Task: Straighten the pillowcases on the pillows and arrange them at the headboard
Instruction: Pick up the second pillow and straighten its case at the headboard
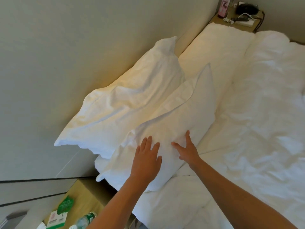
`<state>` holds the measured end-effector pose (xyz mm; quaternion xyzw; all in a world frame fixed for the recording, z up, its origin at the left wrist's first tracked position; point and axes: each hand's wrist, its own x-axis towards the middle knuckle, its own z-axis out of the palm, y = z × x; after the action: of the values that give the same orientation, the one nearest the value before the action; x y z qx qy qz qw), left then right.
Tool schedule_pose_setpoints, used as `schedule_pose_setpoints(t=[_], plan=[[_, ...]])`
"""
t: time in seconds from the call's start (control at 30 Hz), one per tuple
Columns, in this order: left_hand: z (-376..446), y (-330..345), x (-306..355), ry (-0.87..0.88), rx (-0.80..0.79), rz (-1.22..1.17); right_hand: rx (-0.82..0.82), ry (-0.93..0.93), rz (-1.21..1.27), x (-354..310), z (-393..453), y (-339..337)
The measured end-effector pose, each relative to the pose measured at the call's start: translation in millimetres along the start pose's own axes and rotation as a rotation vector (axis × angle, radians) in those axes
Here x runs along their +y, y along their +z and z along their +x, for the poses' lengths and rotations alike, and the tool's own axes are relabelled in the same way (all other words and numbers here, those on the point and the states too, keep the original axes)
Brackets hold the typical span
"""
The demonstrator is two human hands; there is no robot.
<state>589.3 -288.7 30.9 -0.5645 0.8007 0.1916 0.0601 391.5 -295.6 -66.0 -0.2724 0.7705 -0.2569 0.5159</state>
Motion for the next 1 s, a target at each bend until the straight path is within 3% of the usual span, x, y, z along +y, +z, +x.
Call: schedule_pose_setpoints(t=[0.1,0.5,0.77,1.0], plan=[[8.6,9.0,-22.9,0.022,-0.069,0.083,0.017,-0.029,-0.019,-14.8,4.0,15.8],[29.2,-4.8,-94.4,0.118,-0.075,0.030,0.129,-0.014,-0.133,-50.4,14.8,49.8],[27.6,-9.7,-90.9,0.128,-0.098,-0.026,0.126,-0.025,-0.251,-47.5,-5.7,38.9],[14.3,-13.9,-64.2,0.089,-0.116,-0.057,-0.003,-0.051,-0.272,-31.9,-58.0,10.2]])
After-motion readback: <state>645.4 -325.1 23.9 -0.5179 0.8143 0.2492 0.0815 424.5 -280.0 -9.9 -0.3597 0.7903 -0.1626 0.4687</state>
